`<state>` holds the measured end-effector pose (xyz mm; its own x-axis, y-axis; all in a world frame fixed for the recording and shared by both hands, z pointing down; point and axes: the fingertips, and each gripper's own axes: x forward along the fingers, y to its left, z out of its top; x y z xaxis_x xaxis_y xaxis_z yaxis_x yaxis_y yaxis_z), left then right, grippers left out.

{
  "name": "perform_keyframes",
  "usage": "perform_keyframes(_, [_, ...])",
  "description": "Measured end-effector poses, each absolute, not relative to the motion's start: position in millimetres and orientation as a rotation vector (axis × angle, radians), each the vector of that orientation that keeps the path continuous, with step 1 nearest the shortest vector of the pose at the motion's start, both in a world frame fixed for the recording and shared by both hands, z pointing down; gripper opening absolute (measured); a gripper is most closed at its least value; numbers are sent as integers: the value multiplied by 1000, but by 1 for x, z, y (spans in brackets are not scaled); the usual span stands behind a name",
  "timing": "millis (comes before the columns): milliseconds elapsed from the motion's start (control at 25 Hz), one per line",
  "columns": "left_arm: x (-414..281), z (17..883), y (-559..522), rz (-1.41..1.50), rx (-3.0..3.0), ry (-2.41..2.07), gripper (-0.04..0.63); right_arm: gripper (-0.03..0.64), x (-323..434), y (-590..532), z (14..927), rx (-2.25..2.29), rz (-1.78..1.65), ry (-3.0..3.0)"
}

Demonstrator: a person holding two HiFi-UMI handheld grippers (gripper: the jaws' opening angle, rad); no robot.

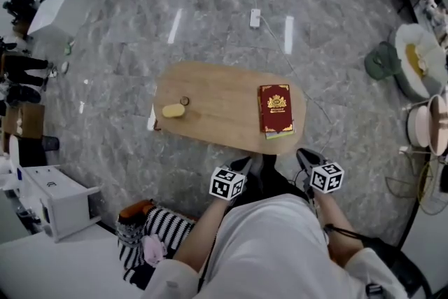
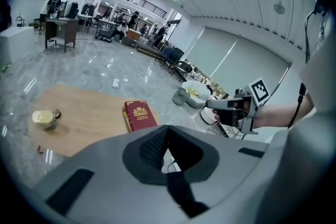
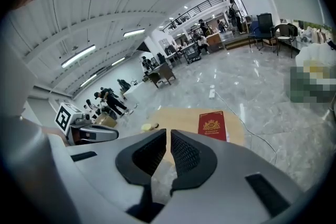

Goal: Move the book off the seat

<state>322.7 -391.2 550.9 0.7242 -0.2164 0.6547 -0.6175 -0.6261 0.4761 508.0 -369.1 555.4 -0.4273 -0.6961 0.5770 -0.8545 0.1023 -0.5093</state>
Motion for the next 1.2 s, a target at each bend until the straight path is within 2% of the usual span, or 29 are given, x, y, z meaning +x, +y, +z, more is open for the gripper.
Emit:
perform_keyframes(400, [282, 518, -354, 636, 2261, -625, 2, 52, 489, -321, 501, 1706, 1183, -2213])
perform_keyframes(1200, [322, 457, -314, 532, 2335, -702, 2, 48, 548, -251, 453, 1734, 1014, -2231])
